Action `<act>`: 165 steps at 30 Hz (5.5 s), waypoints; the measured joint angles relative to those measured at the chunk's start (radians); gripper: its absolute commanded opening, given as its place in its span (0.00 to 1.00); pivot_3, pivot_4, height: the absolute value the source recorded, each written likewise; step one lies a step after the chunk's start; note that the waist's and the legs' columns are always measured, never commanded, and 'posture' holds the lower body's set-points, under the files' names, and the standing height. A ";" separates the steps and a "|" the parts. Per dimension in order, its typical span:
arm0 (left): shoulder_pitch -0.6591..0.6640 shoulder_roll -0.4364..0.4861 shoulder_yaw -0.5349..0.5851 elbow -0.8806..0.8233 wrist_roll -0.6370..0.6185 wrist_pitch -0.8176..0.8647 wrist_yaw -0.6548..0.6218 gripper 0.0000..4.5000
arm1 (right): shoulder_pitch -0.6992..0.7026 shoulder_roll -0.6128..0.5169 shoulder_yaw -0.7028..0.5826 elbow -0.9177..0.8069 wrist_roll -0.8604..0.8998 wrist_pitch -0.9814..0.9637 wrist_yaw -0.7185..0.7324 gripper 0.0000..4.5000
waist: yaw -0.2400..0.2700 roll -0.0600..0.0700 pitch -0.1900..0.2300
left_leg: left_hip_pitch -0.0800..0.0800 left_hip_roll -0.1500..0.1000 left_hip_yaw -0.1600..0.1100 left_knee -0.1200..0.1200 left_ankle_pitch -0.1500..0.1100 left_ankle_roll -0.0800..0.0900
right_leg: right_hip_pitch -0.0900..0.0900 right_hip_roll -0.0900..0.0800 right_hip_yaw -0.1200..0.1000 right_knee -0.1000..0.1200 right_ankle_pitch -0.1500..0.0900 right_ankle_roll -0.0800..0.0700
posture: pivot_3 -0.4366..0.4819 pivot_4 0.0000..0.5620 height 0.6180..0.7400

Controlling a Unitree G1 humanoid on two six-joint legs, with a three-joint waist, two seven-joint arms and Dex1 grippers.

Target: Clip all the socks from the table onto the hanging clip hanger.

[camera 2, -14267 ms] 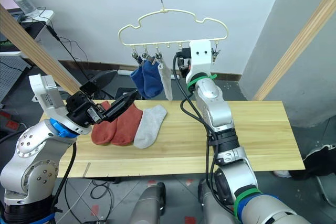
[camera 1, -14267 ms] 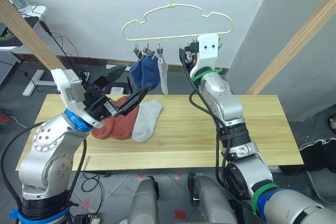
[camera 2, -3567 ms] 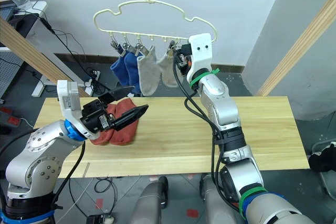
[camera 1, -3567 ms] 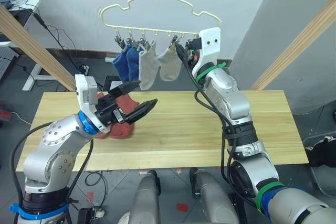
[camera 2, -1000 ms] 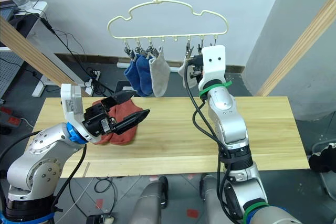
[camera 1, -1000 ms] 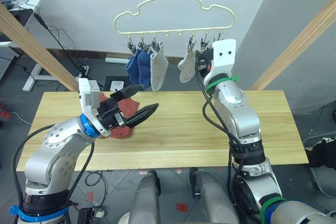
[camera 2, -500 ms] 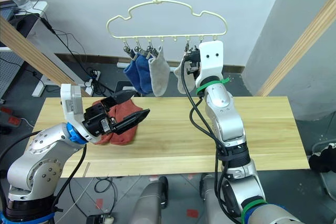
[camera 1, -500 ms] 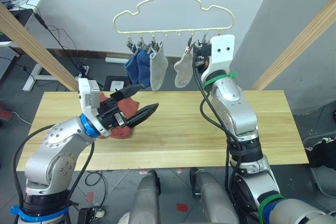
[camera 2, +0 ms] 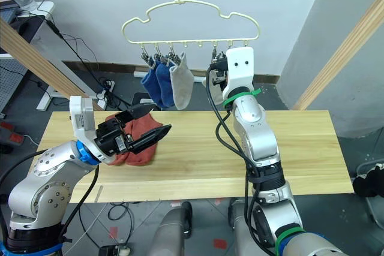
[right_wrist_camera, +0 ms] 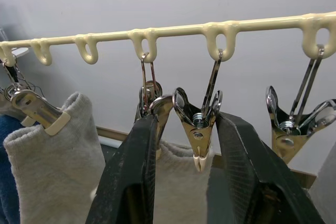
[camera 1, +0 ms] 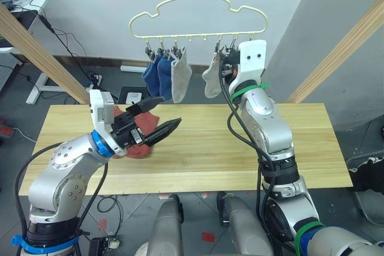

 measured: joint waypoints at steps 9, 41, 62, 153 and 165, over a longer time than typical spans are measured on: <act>0.002 -0.005 0.000 -0.003 0.000 0.000 0.004 1.00 | -0.017 0.003 -0.006 0.008 0.000 -0.020 -0.003 0.39 | 0.000 0.000 0.000 | 0.000 0.000 0.000 0.000 0.000 0.000 | 0.000 0.000 0.000 0.000 0.000 0.000 | 0.56 0.61 1.00; 0.067 0.013 -0.094 0.098 0.240 -0.065 0.064 1.00 | -0.098 -0.207 -0.198 -0.110 0.420 0.479 0.313 0.01 | -0.001 0.000 0.000 | 0.000 0.000 0.000 0.000 0.000 0.000 | 0.000 0.000 0.000 0.000 0.000 0.000 | 0.50 0.62 1.00; -0.303 -0.109 -0.236 0.954 0.705 -0.338 0.315 1.00 | -0.136 -0.268 -0.272 -0.097 0.670 0.723 0.375 0.01 | -0.006 0.000 0.000 | -0.001 -0.001 0.000 0.002 0.000 0.000 | 0.000 -0.002 -0.001 0.001 0.001 0.001 | 0.43 0.60 1.00; -0.281 -0.209 -0.300 0.473 0.544 -0.633 -0.023 0.00 | -0.214 -0.145 -0.514 0.003 0.989 0.996 0.032 0.00 | -0.006 0.000 -0.001 | 0.000 -0.001 -0.001 0.002 0.000 0.001 | 0.003 -0.001 -0.001 -0.001 0.001 0.002 | 0.44 0.62 1.00; -0.286 -0.209 -0.300 0.476 0.544 -0.651 -0.022 0.00 | -0.172 -0.174 -0.466 0.011 0.982 0.987 0.046 0.82 | -0.007 0.000 -0.001 | 0.000 -0.001 0.000 0.002 0.000 0.001 | 0.003 -0.001 0.000 -0.001 0.001 0.002 | 0.44 0.63 1.00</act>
